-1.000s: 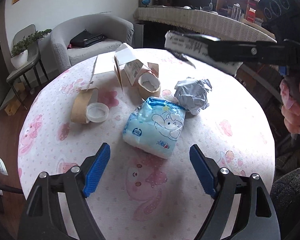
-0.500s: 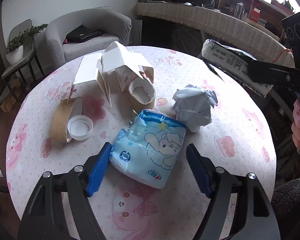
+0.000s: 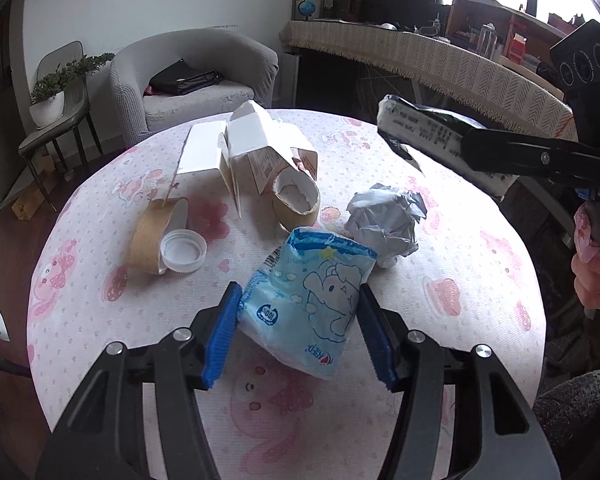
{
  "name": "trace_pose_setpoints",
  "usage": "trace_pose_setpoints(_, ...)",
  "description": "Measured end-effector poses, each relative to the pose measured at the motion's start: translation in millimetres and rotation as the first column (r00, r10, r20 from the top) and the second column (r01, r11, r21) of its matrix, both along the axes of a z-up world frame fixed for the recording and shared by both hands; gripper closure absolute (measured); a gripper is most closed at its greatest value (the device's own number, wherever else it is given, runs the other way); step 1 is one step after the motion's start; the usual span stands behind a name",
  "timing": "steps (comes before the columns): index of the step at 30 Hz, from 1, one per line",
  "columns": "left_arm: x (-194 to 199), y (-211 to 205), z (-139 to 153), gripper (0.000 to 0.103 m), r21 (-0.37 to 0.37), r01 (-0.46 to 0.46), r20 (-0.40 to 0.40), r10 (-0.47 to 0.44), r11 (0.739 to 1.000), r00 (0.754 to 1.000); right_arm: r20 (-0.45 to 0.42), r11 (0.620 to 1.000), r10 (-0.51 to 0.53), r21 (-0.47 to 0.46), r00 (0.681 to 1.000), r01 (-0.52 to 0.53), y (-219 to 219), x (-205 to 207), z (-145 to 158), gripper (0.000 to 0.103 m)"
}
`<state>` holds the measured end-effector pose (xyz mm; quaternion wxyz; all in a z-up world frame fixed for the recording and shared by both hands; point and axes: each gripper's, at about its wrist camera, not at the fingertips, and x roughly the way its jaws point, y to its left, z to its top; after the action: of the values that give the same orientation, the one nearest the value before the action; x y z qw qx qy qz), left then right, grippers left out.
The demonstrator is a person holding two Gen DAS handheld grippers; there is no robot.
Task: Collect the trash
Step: 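Carry both packs over the teal bin and open both grippers to drop them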
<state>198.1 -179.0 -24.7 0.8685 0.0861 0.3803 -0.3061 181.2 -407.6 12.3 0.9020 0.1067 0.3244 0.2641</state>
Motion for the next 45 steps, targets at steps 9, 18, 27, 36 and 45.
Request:
trace_pose_setpoints(9, -15.4, 35.6, 19.9, 0.043, -0.073, -0.056, 0.043, 0.059, 0.996, 0.997, 0.006, 0.999, 0.054, -0.008, 0.999, -0.054, 38.6, 10.7, 4.6, 0.051)
trace_pose_setpoints(18, -12.1, 103.0, 27.8, 0.043, -0.127, -0.223, 0.037, 0.229, 0.966, 0.973, -0.006, 0.994, 0.11, -0.017, 0.994, -0.11, 91.8, 25.9, 3.8, 0.051)
trace_pose_setpoints(27, -12.2, 168.0, 31.7, 0.043, -0.143, -0.36, 0.034, 0.368, 0.922, 0.929, -0.024, 0.98, 0.192, -0.055, 0.981, -0.193, 153.5, 36.6, -0.7, 0.052)
trace_pose_setpoints(36, -14.6, 231.9, 14.3, 0.043, -0.105, -0.472, -0.031, 0.471, 0.875, 0.881, -0.038, 0.96, 0.271, -0.062, 0.962, -0.273, 213.0, 46.4, -3.3, 0.052)
trace_pose_setpoints(45, -19.9, 275.9, -9.0, 0.043, -0.041, -0.545, -0.101, 0.539, 0.837, 0.836, -0.057, 0.939, 0.34, -0.04, 0.939, -0.342, 267.6, 52.2, -9.2, 0.052)
